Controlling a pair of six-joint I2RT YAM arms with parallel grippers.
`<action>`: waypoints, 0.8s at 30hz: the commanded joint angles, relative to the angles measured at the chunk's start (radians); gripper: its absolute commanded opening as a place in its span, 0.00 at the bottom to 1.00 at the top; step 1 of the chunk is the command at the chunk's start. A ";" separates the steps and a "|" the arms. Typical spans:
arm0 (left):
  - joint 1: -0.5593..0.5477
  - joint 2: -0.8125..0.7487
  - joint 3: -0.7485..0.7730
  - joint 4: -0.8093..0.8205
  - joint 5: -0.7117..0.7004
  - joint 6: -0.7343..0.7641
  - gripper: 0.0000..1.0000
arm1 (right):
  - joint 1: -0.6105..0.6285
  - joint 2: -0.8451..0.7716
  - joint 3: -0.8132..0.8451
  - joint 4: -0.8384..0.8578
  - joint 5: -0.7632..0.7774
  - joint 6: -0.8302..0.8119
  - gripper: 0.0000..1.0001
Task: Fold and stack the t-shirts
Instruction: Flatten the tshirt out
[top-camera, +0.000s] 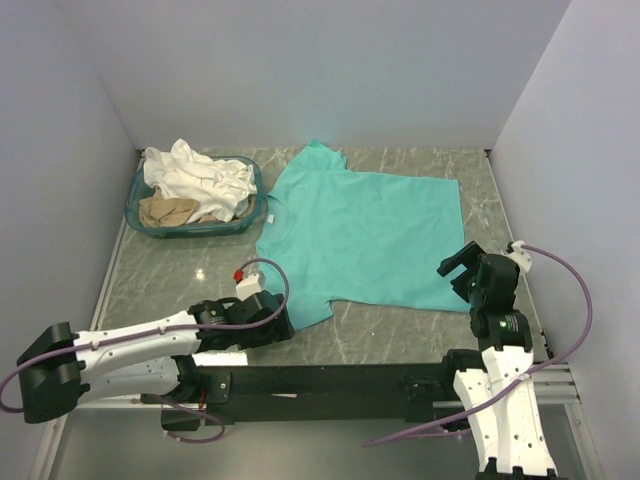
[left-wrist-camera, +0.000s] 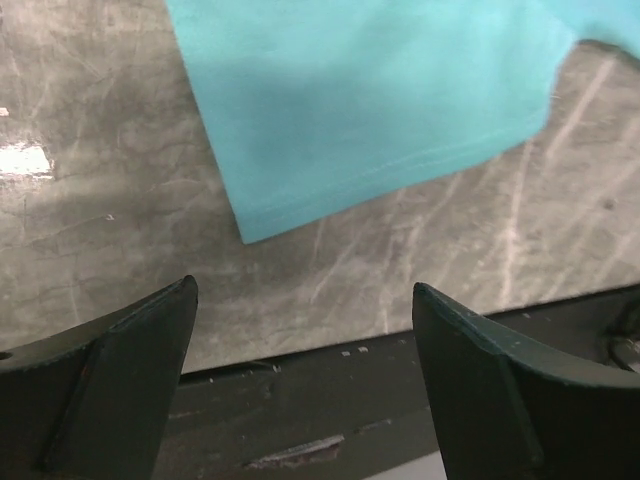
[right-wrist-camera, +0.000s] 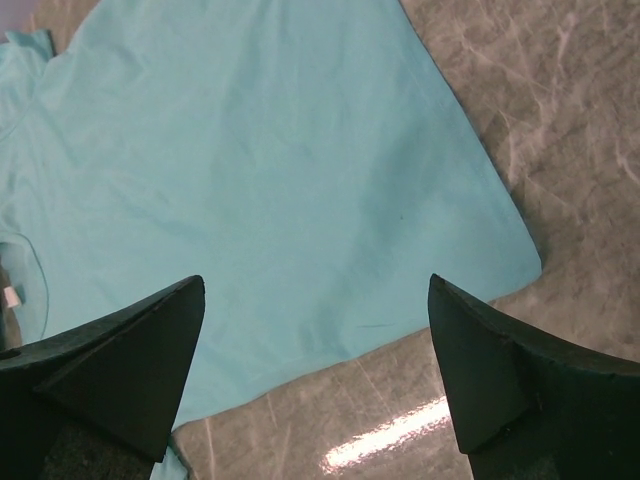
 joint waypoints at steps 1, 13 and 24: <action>-0.005 0.061 0.002 0.050 -0.039 -0.036 0.92 | -0.003 0.033 0.005 0.020 0.020 0.007 0.98; -0.003 0.253 0.065 0.060 -0.099 -0.025 0.39 | -0.003 0.040 0.034 -0.032 0.054 0.038 0.96; -0.005 0.188 0.088 0.097 -0.131 0.030 0.01 | -0.003 -0.011 -0.025 -0.136 -0.018 0.211 0.96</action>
